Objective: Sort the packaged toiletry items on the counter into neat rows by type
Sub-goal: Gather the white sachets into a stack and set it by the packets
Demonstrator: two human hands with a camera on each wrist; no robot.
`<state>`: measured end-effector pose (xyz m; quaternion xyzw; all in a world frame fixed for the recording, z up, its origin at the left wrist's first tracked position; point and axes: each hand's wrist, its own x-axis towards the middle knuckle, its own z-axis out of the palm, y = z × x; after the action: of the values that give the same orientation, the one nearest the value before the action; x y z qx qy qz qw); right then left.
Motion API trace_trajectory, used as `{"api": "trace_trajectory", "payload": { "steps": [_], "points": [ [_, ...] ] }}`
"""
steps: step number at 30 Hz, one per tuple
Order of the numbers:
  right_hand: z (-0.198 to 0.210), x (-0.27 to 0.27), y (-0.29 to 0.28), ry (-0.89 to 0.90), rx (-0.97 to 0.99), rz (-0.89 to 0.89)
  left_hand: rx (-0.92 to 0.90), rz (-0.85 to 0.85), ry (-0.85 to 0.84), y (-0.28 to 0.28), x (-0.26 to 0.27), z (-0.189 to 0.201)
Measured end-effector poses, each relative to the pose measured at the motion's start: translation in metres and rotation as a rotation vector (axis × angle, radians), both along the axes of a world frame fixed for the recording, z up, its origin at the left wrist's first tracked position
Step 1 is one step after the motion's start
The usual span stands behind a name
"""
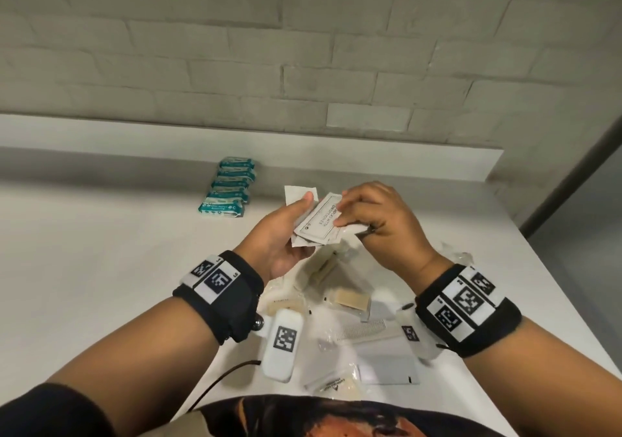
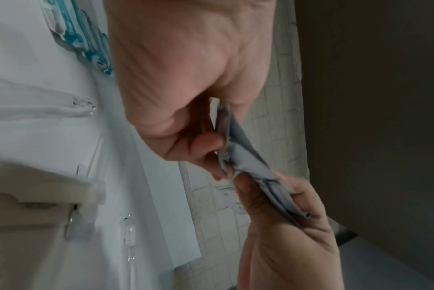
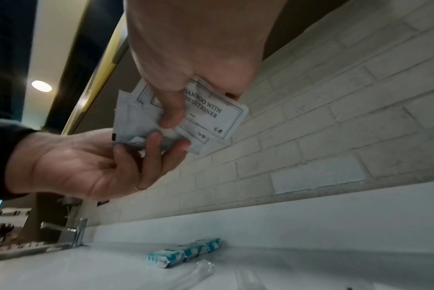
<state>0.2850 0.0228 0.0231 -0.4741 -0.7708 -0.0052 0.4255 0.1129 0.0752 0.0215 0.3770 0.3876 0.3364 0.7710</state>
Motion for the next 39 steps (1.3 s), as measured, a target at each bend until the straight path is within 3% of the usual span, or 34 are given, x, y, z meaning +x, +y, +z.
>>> {"api": "trace_trajectory", "payload": {
  "steps": [5,12,15,17,19,21,24,26,28,31,35,39],
  "points": [
    [-0.006,0.006,-0.002,-0.121,0.138,-0.04,0.088,-0.148,-0.036,-0.006,-0.003,-0.001],
    [-0.011,0.023,-0.006,-0.083,0.264,-0.118,0.021,0.052,-0.035,0.009,-0.01,-0.005],
    [-0.012,0.021,-0.006,-0.144,0.354,-0.128,-0.003,-0.081,-0.033,0.005,-0.013,-0.002],
    [-0.016,0.018,-0.005,-0.21,0.368,-0.102,0.066,-0.217,-0.013,-0.001,-0.011,-0.002],
    [-0.019,0.02,-0.004,-0.218,0.307,-0.112,0.151,-0.228,0.027,-0.004,-0.009,-0.005],
    [-0.018,0.021,-0.005,0.014,0.122,-0.153,0.186,-0.141,0.075,-0.001,-0.01,-0.006],
    [0.004,0.018,-0.011,0.585,-0.309,-0.225,0.257,-0.083,0.165,0.007,-0.018,-0.009],
    [0.016,0.024,-0.01,0.637,-0.444,-0.241,0.332,-0.114,0.245,0.009,-0.021,-0.01],
    [0.026,0.029,-0.005,0.665,-0.603,-0.112,0.4,-0.175,0.308,0.008,-0.019,-0.007],
    [0.027,0.02,-0.003,0.741,-0.817,0.07,0.403,-0.149,0.21,0.005,-0.012,-0.004],
    [0.015,0.007,-0.003,1.087,-0.747,0.0,0.272,-0.087,-0.04,0.006,-0.015,-0.002],
    [0.008,0.006,-0.009,1.133,-0.762,-0.002,0.297,-0.152,0.039,0.003,-0.02,-0.009]
  ]
}}
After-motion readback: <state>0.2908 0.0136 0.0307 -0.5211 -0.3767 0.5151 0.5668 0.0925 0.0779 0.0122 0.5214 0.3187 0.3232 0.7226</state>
